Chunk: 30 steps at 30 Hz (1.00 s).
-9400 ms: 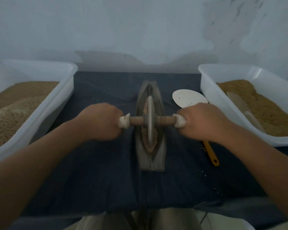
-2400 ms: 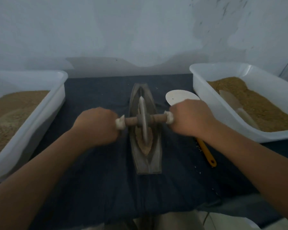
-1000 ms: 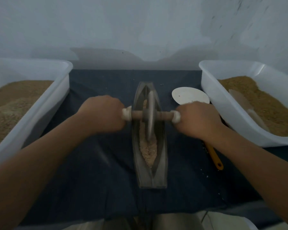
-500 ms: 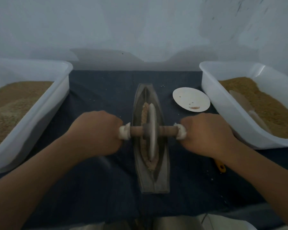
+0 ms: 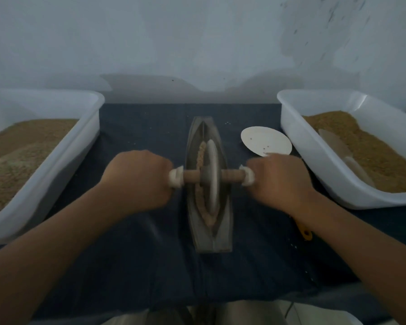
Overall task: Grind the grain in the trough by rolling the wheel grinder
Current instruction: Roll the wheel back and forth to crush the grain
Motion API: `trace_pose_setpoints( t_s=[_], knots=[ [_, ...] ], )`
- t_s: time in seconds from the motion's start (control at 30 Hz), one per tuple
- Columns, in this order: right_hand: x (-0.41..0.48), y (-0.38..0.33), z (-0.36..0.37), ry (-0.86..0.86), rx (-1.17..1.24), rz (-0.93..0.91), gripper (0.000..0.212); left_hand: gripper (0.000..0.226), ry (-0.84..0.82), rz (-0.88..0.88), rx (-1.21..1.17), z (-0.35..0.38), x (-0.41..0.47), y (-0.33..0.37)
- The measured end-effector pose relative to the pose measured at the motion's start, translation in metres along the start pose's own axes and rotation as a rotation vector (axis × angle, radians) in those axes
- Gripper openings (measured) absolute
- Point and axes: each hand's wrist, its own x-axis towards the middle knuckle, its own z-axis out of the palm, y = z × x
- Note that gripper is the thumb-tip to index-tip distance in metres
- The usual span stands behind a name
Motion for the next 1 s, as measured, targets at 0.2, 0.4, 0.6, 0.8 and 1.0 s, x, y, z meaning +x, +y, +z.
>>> trace_pose_setpoints(
  t_s=[0.2,0.4,0.6,0.8,1.0],
  knots=[
    [0.025,-0.005,0.006,0.048,-0.052,-0.025,0.041,0.036,-0.092,-0.114,-0.063,0.013,0.023,-0.007],
    [0.098,0.0,0.012,-0.036,-0.124,0.12,0.042,0.034,-0.12,-0.227,-0.054,0.005,0.086,-0.015],
    [0.013,0.002,-0.011,-0.316,0.043,0.094,0.032,0.031,-0.061,0.001,-0.01,-0.002,0.018,-0.003],
    [0.041,0.001,0.002,-0.154,-0.046,0.066,0.034,0.034,-0.101,-0.133,-0.053,0.012,0.035,-0.007],
    [0.097,0.006,0.01,-0.11,-0.093,0.121,0.035,0.03,-0.175,-0.224,-0.075,-0.002,0.086,-0.012]
  ],
)
